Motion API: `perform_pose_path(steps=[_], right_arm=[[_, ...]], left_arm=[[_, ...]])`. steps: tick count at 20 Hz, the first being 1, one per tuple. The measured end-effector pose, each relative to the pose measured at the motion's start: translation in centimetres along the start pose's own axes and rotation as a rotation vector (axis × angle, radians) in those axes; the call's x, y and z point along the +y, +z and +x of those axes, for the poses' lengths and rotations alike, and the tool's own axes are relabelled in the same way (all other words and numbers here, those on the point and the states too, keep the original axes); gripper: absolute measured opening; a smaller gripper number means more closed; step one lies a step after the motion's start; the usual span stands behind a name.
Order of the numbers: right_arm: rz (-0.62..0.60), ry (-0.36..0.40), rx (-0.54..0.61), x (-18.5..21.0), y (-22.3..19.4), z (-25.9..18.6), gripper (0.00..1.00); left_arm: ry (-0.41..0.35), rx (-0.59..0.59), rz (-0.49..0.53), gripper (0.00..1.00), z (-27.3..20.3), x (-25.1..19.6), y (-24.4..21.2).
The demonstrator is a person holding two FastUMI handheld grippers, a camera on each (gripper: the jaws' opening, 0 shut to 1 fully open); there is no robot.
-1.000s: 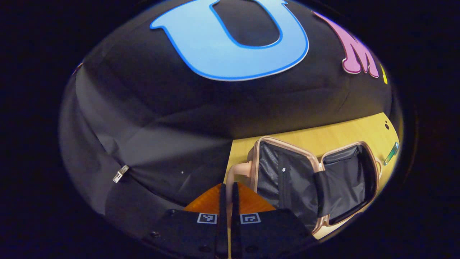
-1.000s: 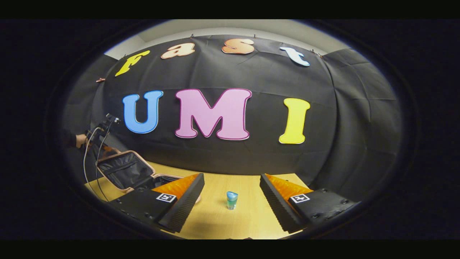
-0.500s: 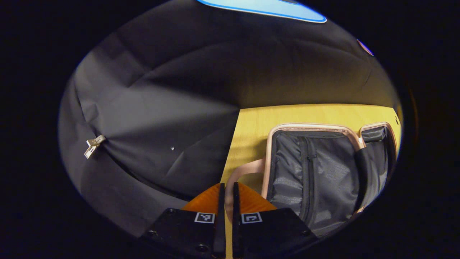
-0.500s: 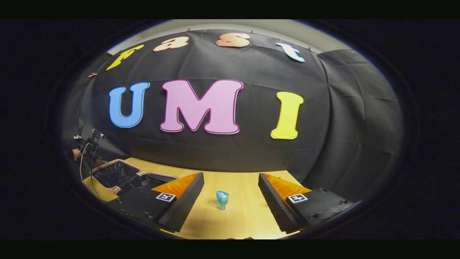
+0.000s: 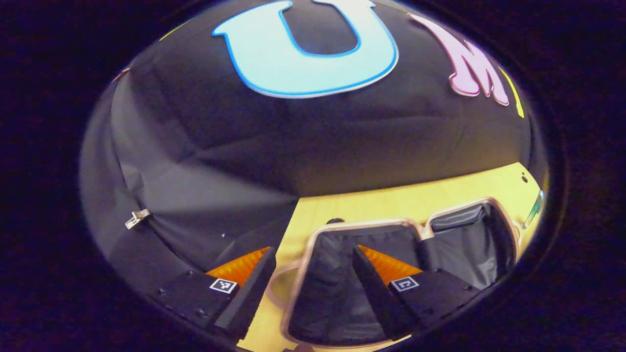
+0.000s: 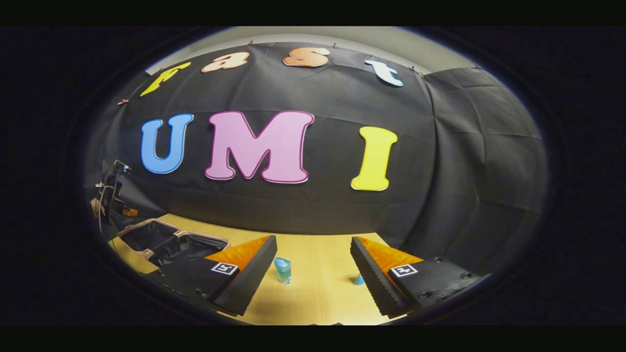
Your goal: First open the suitcase, pack the skin care products into it, and then close the suitcase.
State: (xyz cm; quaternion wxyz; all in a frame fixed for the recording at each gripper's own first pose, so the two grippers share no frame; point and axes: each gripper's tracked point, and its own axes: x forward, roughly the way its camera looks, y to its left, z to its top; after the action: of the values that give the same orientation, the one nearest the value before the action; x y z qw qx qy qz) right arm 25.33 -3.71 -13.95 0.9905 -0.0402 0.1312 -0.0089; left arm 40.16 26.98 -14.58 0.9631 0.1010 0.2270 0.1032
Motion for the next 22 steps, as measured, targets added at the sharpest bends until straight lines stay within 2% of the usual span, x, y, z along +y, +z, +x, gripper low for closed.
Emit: perform_pose_path(steps=[4, 9, 11, 12, 14, 16, 19, 22], right_arm=[[0.0, -0.02, -0.002, -3.0, 0.4, 0.1, 0.96], [-0.002, -0.043, 0.033, -6.2, -0.9, -0.1, 0.97], [-0.004, -0.055, 0.057, -7.5, -2.0, -0.2, 0.94], [0.001, -0.059, 0.072, -8.1, -2.7, -0.3, 0.96], [0.008, -0.063, 0.097, -9.3, -4.5, -0.1, 0.96], [0.002, -0.045, 0.136, -9.5, -6.6, 0.2, 0.96], [-0.033, -0.005, 0.169, -10.0, -10.2, 1.1, 0.97], [-0.011, 0.002, 0.213, -10.2, -13.2, 2.8, 0.97]], left_arm=[[-0.121, -0.144, -0.034, 0.98, -7.1, -10.7, 5.7], [-0.339, -0.197, -0.105, 0.98, -13.4, -25.3, 6.8], [-0.408, -0.203, -0.125, 0.98, -14.8, -30.8, 6.2], [-0.437, -0.2, -0.124, 0.98, -15.1, -33.3, 5.6], [-0.538, -0.169, -0.132, 0.98, -15.6, -39.5, 3.3], [-0.603, -0.123, -0.099, 0.99, -15.2, -44.2, 0.6], [-0.674, -0.072, -0.01, 0.99, -13.8, -50.2, -3.1], [-0.679, -0.023, 0.017, 0.99, -10.9, -53.8, -5.4]])
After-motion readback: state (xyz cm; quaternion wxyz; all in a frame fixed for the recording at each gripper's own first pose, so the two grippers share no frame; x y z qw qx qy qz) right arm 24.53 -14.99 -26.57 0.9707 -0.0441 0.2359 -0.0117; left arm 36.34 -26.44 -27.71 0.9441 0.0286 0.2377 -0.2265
